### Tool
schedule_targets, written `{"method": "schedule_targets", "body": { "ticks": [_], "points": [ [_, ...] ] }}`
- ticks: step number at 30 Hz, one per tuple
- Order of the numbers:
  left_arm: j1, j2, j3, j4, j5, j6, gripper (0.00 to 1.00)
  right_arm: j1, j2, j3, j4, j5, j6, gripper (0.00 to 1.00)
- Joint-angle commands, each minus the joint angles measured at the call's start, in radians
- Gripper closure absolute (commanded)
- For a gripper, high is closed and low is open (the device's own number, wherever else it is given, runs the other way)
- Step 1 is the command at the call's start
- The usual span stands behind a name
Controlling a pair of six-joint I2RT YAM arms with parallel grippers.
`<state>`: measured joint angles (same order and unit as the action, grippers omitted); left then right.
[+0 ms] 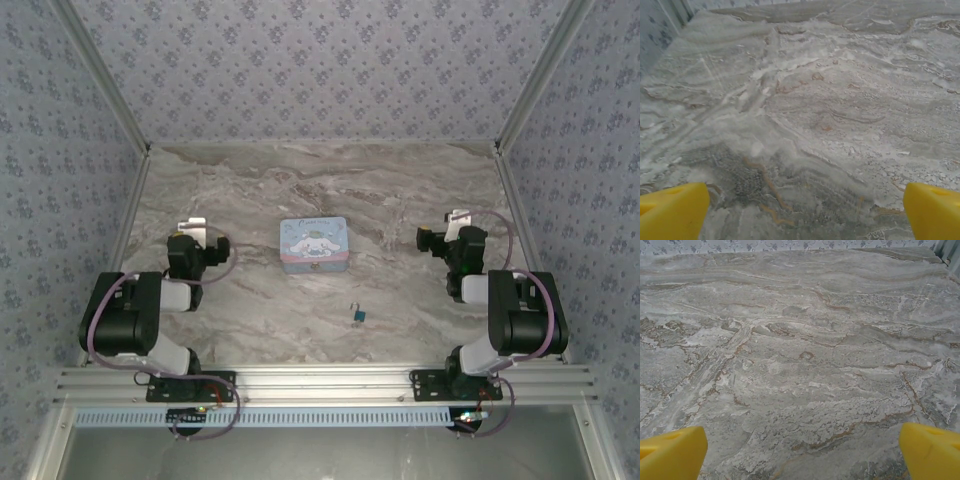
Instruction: Unlock the padlock with the key
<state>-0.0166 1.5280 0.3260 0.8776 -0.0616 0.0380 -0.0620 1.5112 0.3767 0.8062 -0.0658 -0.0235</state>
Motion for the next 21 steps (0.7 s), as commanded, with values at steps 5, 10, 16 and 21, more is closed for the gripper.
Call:
{"method": "schedule_targets", "body": {
  "ticks": [5, 10, 16, 21],
  "points": [
    [0.051, 0.008, 0.084, -0.057, 0.051, -0.073, 0.01, 0.005, 0.009, 0.014, -0.010, 0.021, 0.000, 0.00],
    [0.049, 0.005, 0.084, -0.059, 0.049, -0.073, 0.01, 0.014, 0.009, 0.014, -0.010, 0.037, -0.004, 0.00],
    [0.030, 0.005, 0.087, -0.063, 0.012, -0.060, 0.01, 0.018, 0.010, 0.015, -0.012, 0.044, -0.006, 0.00],
    [0.028, 0.006, 0.087, -0.063, 0.009, -0.061, 0.01, 0.018, 0.010, 0.015, -0.012, 0.044, -0.006, 0.00]
  ]
}}
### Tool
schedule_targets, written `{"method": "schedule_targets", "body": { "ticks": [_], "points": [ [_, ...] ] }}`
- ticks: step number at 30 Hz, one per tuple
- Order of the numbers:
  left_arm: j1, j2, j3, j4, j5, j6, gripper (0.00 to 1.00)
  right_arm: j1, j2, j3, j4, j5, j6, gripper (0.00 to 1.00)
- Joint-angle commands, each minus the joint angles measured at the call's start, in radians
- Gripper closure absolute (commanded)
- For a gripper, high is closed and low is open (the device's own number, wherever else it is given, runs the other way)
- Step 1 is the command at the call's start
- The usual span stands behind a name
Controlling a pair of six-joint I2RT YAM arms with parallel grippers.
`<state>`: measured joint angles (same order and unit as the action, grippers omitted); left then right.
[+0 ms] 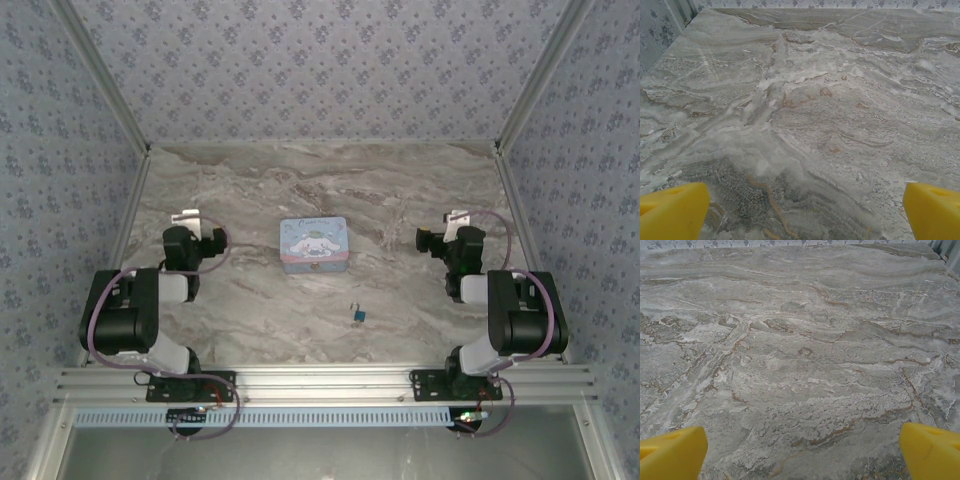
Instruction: Unlock the padlock with the key
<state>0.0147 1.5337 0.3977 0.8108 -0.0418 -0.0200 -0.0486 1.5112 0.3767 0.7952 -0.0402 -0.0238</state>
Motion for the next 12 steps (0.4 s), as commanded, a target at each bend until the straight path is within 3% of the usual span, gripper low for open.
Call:
{"method": "schedule_targets", "body": {
  "ticks": [1, 12],
  "points": [
    [-0.004, -0.001, 0.015, 0.004, -0.011, -0.002, 0.00, 0.005, 0.009, 0.015, -0.001, 0.018, -0.005, 0.00],
    [-0.006, -0.001, 0.013, 0.004, -0.015, 0.000, 0.00, 0.008, 0.009, 0.014, -0.002, 0.025, -0.006, 0.00]
  ]
}}
